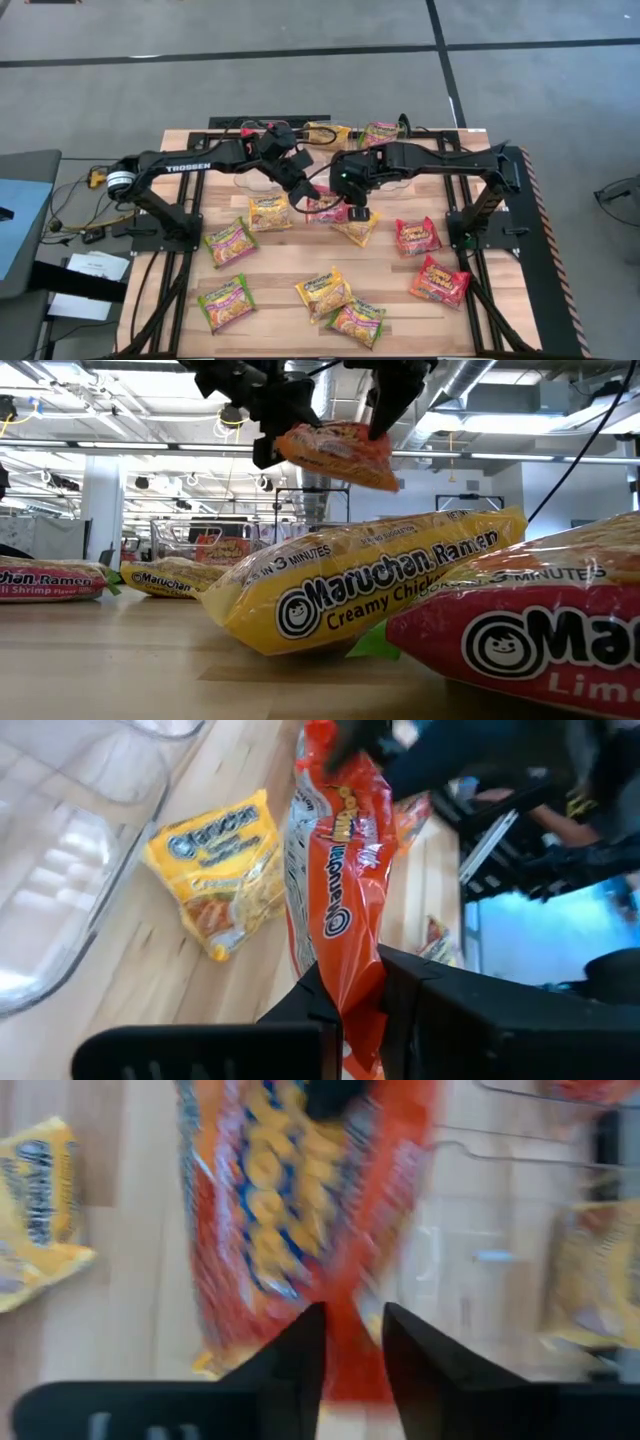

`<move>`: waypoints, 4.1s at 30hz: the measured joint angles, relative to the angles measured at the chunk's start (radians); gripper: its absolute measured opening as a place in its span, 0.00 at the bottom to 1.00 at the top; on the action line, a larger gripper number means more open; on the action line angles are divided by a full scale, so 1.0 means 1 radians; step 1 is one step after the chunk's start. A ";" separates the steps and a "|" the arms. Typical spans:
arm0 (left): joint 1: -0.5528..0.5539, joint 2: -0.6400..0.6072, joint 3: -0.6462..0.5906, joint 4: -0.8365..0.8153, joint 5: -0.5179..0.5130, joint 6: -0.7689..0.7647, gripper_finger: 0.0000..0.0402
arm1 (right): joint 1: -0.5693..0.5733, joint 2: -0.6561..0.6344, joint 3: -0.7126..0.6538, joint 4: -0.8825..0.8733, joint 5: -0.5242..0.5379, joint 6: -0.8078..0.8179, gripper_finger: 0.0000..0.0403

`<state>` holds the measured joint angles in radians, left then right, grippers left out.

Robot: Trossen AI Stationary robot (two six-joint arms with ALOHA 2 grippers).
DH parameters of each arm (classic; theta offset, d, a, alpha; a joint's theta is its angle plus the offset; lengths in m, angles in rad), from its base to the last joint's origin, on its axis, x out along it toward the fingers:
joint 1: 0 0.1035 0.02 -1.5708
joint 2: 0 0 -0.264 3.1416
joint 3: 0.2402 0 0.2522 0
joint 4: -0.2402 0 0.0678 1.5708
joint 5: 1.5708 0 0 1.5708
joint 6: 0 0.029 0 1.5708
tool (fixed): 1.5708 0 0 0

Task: Sort Maruchan noodles
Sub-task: Put the orange noodle pack into the left transparent bin, then put the yellow noodle pack into the middle transparent bin

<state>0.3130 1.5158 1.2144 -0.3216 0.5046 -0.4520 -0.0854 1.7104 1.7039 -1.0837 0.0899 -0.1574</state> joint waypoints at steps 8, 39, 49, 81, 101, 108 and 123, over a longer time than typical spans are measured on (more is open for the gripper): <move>0.023 -0.089 -0.001 -0.174 -0.112 0.126 0.03 | -0.043 -0.066 0.009 -0.049 0.018 0.000 0.49; 0.629 -0.415 -0.212 -0.160 -0.239 0.660 0.03 | -0.137 -0.085 0.208 -0.080 0.020 0.005 0.49; 0.662 -0.416 -0.390 -0.036 -0.215 0.814 0.03 | -0.195 -0.084 0.208 -0.080 0.020 0.108 0.49; 0.663 -0.254 -0.648 0.386 -0.224 0.748 0.03 | -0.205 -0.084 0.208 -0.007 0.020 0.160 0.49; 0.663 -0.221 -0.647 0.400 -0.358 0.756 0.18 | -0.203 -0.084 0.208 -0.008 0.018 0.195 0.49; 0.663 -0.220 -0.617 0.378 -0.359 0.716 0.33 | -0.203 -0.084 0.208 -0.008 0.018 0.194 0.49; 0.663 -0.221 -0.339 0.060 -0.439 0.677 0.43 | -0.203 -0.083 0.208 -0.015 0.021 0.187 0.49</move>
<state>0.9764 1.2953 0.8755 -0.2618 0.0656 0.2246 -0.2882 1.6272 1.9121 -1.0986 0.1113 0.0293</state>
